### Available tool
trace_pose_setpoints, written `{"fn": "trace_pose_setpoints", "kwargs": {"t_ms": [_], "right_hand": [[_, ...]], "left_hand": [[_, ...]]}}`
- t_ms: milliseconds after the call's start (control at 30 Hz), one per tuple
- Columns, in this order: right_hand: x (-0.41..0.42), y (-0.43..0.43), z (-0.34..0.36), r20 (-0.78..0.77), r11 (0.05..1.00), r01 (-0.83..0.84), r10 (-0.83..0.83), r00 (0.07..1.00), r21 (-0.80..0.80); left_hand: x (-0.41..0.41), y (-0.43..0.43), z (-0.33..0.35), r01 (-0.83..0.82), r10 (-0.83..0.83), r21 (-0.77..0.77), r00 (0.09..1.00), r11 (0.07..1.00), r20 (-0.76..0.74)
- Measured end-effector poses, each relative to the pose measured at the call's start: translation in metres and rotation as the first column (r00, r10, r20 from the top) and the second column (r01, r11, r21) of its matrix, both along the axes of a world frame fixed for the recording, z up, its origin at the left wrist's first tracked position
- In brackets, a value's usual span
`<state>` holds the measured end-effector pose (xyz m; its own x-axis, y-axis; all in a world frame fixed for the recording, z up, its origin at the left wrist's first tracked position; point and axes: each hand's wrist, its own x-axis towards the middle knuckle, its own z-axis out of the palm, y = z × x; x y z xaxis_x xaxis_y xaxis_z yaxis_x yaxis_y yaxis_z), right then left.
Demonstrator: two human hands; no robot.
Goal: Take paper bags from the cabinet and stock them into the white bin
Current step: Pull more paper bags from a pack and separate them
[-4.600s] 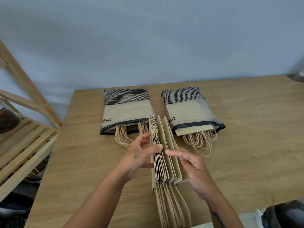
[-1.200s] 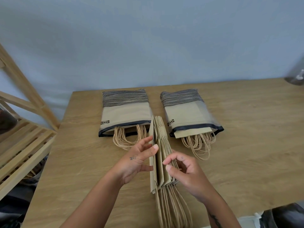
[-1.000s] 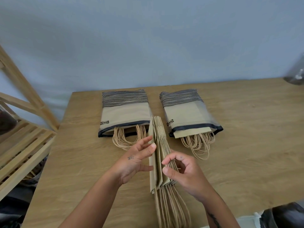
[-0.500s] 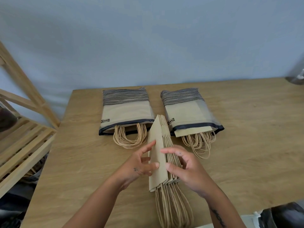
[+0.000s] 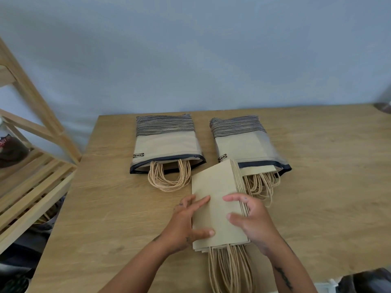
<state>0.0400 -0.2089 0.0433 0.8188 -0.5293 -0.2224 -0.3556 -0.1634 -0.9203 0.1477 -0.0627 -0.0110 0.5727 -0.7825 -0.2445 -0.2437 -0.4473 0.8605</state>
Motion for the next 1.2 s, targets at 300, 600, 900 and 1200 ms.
{"fn": "trace_pose_setpoints", "kwargs": {"t_ms": [300,600,900,1200], "right_hand": [[-0.024,-0.026,-0.007,0.272,0.842,0.008,-0.183,0.945,0.540],[0.014,-0.025,0.008,0.351,0.905,-0.173,0.028,0.936,0.388],[0.106,0.024,0.047,0.368,0.760,-0.635,0.556,0.746,0.140],[0.193,0.134,0.147,0.539,0.629,-0.776,0.667,0.514,-0.039]], "left_hand": [[-0.023,-0.015,0.033,-0.181,0.097,-0.303,0.957,0.936,-0.274],[-0.015,-0.003,0.062,-0.315,0.250,-0.300,0.939,0.900,-0.235],[0.016,0.070,0.105,-0.580,0.585,-0.321,0.806,0.749,-0.091],[0.069,0.186,0.196,-0.593,0.727,-0.456,0.656,0.664,0.203]]}}
